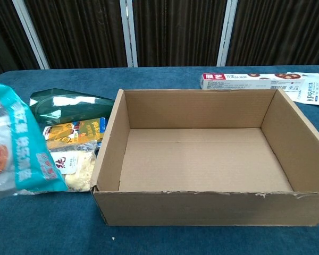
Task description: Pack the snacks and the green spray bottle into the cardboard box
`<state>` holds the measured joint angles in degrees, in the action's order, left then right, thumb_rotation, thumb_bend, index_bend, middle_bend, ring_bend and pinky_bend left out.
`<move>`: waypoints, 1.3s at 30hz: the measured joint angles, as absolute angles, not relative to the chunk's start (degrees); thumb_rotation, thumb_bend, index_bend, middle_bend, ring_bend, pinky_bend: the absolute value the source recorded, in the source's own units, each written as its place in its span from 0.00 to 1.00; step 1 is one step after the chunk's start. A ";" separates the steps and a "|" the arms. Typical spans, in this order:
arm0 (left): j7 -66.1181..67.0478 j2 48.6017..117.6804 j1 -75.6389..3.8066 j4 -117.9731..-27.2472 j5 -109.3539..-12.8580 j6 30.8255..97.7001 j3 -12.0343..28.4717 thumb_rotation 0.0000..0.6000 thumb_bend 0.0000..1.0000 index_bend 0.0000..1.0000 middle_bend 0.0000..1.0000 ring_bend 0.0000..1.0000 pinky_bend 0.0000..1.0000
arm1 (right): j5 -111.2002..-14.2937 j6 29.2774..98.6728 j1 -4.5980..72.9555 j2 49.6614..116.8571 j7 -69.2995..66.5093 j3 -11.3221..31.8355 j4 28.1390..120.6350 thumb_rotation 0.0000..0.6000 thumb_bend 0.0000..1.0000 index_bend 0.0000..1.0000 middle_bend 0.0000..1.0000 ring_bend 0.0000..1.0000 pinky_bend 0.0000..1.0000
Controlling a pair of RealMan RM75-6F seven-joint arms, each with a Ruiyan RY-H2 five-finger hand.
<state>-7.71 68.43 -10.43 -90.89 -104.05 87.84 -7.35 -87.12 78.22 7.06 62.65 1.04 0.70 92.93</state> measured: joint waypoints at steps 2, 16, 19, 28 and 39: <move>-10.19 66.21 -10.00 -92.18 -105.41 90.60 -7.42 1.00 0.65 0.86 0.63 0.62 0.71 | -87.03 78.01 7.17 62.55 0.86 0.74 93.03 1.00 0.00 0.00 0.00 0.00 0.00; -3.35 77.37 -24.79 -99.12 -99.95 79.60 8.56 1.00 0.36 0.69 0.53 0.56 0.70 | -88.17 80.46 6.49 60.85 -4.08 1.01 92.67 1.00 0.00 0.00 0.00 0.00 0.00; 0.40 82.86 -29.57 -98.35 -96.54 73.43 11.15 1.00 0.09 0.18 0.21 0.29 0.58 | -87.59 80.23 6.48 60.54 -5.46 1.21 91.91 1.00 0.00 0.00 0.00 0.00 0.00; 4.97 89.43 -37.65 -97.28 -88.77 59.62 12.61 1.00 0.00 0.00 0.00 0.00 0.21 | -85.85 79.10 6.73 60.29 -6.65 1.81 90.84 1.00 0.00 0.00 0.00 0.00 0.00; -0.58 80.97 -36.01 -104.09 -90.56 61.66 10.38 1.00 0.00 0.00 0.00 0.00 0.18 | -86.00 78.75 6.87 60.73 -4.63 1.57 91.59 1.00 0.00 0.00 0.00 0.00 0.00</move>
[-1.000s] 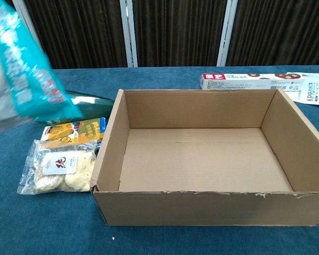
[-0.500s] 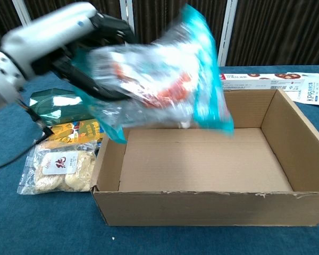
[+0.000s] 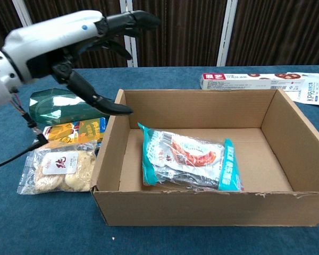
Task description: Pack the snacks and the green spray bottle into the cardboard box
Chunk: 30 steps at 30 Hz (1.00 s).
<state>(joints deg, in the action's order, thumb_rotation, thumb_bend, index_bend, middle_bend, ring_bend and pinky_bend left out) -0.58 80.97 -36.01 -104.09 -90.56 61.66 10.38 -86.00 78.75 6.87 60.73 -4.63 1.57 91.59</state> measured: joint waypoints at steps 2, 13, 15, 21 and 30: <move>-1.27 77.83 -34.48 -105.12 -91.47 63.22 9.23 0.99 0.00 0.00 0.00 0.00 0.18 | -85.93 78.83 6.83 60.79 -4.48 1.58 91.49 1.00 0.00 0.00 0.00 0.00 0.00; -4.42 66.71 -22.87 -98.11 -93.15 71.98 -0.61 0.97 0.00 0.00 0.00 0.00 0.14 | -85.84 78.46 7.02 61.27 -1.98 1.51 92.26 1.00 0.00 0.00 0.00 0.00 0.00; -4.93 67.92 -22.17 -94.87 -92.05 71.70 -1.15 0.96 0.00 0.00 0.00 0.00 0.12 | -85.77 78.17 7.14 61.59 -1.12 1.46 92.50 1.00 0.00 0.00 0.00 0.00 0.00; -4.66 73.75 -21.95 -87.44 -90.11 69.86 -1.40 0.96 0.00 0.00 0.00 0.00 0.11 | -85.32 77.06 7.68 62.14 0.12 1.47 92.84 1.00 0.00 0.00 0.00 0.00 0.00; -2.58 80.08 -24.56 -83.15 -87.48 63.49 -0.66 0.96 0.00 0.00 0.00 0.00 0.12 | -83.80 75.96 8.10 62.09 0.21 1.93 92.67 1.00 0.00 0.00 0.00 0.00 0.00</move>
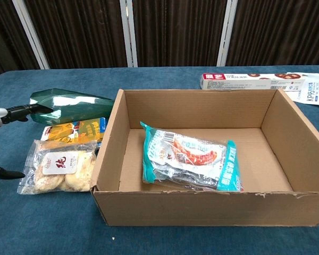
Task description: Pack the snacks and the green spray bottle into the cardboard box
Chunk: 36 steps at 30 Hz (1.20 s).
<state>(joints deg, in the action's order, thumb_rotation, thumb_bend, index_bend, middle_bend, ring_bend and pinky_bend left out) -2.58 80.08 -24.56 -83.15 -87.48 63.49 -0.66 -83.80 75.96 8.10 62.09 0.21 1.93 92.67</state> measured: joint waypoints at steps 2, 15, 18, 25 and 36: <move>-2.29 81.20 -25.19 -82.52 -86.75 62.26 -0.36 0.96 0.00 0.00 0.00 0.00 0.12 | -83.63 75.80 8.14 62.06 0.14 1.95 92.59 1.00 0.00 0.00 0.00 0.00 0.00; 2.83 88.47 -27.82 -78.16 -82.91 57.84 1.23 0.99 0.09 0.36 0.30 0.33 0.47 | -82.77 75.50 8.22 62.03 -0.05 2.22 92.40 1.00 0.00 0.00 0.00 0.00 0.00; 5.61 89.99 -27.47 -77.11 -82.46 59.15 1.54 1.00 0.36 0.63 0.53 0.53 0.63 | -82.77 75.60 8.17 61.92 -0.19 2.24 92.45 1.00 0.00 0.00 0.00 0.00 0.00; 6.75 92.88 -25.62 -75.44 -84.93 68.40 2.30 1.00 0.65 0.84 0.70 0.68 0.75 | -82.75 75.14 8.37 61.75 -0.27 2.16 92.57 1.00 0.00 0.00 0.00 0.00 0.00; -0.21 84.18 -18.58 -81.87 -92.91 88.28 1.46 1.00 0.70 0.86 0.71 0.70 0.77 | -84.32 76.44 7.75 61.22 -1.39 1.53 92.82 1.00 0.00 0.00 0.00 0.00 0.00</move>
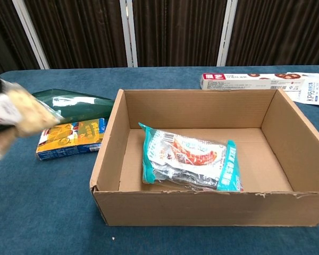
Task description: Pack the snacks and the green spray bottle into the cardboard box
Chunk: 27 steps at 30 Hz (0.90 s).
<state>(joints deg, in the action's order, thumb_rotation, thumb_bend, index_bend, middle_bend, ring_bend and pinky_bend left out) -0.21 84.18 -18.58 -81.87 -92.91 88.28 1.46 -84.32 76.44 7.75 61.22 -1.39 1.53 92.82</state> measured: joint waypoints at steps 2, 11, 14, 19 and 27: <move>-1.27 81.50 -17.79 -85.11 -93.77 89.58 1.32 1.00 0.70 0.86 0.71 0.70 0.77 | -84.42 76.36 7.76 61.16 -1.53 1.46 92.88 1.00 0.00 0.00 0.00 0.00 0.00; -0.38 79.24 -22.61 -97.54 -96.89 86.66 5.65 1.00 0.62 0.82 0.68 0.67 0.76 | -86.33 77.41 7.67 60.58 -2.83 1.14 93.28 1.00 0.00 0.00 0.00 0.00 0.00; 2.60 84.06 -26.83 -97.38 -95.67 81.87 8.44 1.00 0.46 0.64 0.58 0.58 0.70 | -86.52 77.60 7.63 60.36 -4.07 1.15 92.69 1.00 0.00 0.00 0.00 0.00 0.00; 6.95 93.16 -33.95 -94.41 -92.05 73.16 11.94 1.00 0.03 0.01 0.04 0.07 0.28 | -86.39 77.60 7.58 60.06 -5.72 1.21 91.81 1.00 0.00 0.00 0.00 0.00 0.00; 6.55 93.45 -39.98 -95.13 -85.20 58.56 11.99 1.00 0.00 0.00 0.00 0.00 0.09 | -87.13 78.55 7.29 60.48 -7.03 1.16 90.40 1.00 0.00 0.00 0.00 0.00 0.00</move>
